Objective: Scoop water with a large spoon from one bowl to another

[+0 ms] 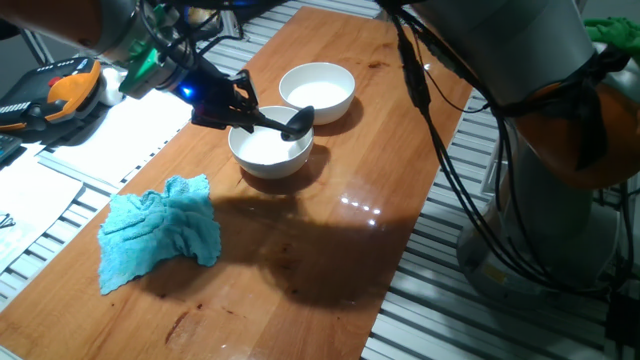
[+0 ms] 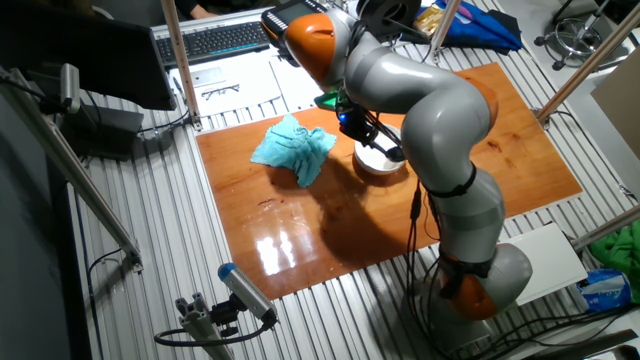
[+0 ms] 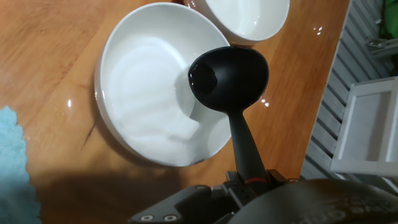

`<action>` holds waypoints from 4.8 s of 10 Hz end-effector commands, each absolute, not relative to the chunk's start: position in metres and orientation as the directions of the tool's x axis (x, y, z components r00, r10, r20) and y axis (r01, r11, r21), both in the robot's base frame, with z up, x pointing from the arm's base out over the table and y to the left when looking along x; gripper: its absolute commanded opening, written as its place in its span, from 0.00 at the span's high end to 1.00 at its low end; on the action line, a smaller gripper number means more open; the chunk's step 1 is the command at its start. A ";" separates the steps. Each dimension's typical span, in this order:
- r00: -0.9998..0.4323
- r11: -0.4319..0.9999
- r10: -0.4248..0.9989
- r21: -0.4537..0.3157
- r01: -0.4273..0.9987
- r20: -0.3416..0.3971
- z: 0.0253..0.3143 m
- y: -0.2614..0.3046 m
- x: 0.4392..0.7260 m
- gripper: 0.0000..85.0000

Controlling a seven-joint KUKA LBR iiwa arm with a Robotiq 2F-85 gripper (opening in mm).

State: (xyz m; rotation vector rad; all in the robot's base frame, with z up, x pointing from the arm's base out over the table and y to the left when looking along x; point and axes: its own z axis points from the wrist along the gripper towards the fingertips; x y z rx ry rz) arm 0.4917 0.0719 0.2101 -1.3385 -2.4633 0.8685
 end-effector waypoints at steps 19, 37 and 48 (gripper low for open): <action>-0.544 0.478 0.820 -0.308 0.822 -0.180 0.219 0.062 0.490 1.00; -0.490 0.460 0.852 -0.184 0.869 -0.186 0.256 -0.023 0.475 1.00; -0.481 0.467 0.853 -0.114 0.877 -0.201 0.213 -0.073 0.500 1.00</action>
